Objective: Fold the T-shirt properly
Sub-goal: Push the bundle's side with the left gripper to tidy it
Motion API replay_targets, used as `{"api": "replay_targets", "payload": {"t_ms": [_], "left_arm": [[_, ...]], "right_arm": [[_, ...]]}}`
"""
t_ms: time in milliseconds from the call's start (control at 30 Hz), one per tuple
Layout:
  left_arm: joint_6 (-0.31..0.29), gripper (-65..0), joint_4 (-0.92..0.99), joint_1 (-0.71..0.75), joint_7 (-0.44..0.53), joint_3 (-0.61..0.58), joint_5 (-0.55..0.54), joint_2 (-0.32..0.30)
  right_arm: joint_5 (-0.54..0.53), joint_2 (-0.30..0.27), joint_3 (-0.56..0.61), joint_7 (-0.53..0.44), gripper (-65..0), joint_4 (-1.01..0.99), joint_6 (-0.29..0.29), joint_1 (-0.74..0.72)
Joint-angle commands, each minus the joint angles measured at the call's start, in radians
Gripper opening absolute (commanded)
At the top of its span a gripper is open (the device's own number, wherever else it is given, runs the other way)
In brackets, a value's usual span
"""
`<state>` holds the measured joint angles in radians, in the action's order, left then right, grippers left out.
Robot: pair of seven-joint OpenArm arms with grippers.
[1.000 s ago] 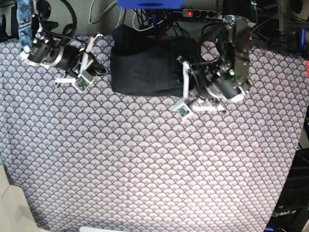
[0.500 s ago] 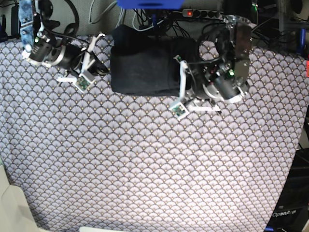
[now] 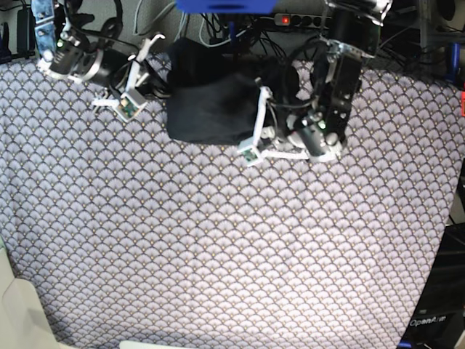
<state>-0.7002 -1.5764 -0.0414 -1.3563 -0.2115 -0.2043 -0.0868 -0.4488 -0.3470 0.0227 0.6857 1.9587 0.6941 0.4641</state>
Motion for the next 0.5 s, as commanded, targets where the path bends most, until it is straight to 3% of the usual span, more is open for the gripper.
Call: {"api": "replay_targets", "payload": {"t_ms": [0, 300, 467], "left_arm": [[0.002, -65.0, 0.037, -0.008, -0.002, 0.004, 0.049, -0.001], [0.002, -65.0, 0.247, -0.108, 0.125, 0.005, 0.133, 0.088], [0.002, -65.0, 0.273, -0.143, 0.130, 0.007, 0.156, 0.131]], "right_arm": [[-0.018, -0.005, 0.013, -0.033, -65.0, 0.017, 0.004, -0.001], [-0.012, 0.002, 0.023, -0.033, -65.0, 0.003, 0.004, -0.001], [-0.011, -0.027, 0.078, -0.036, -65.0, -0.052, 0.004, -0.014]]}}
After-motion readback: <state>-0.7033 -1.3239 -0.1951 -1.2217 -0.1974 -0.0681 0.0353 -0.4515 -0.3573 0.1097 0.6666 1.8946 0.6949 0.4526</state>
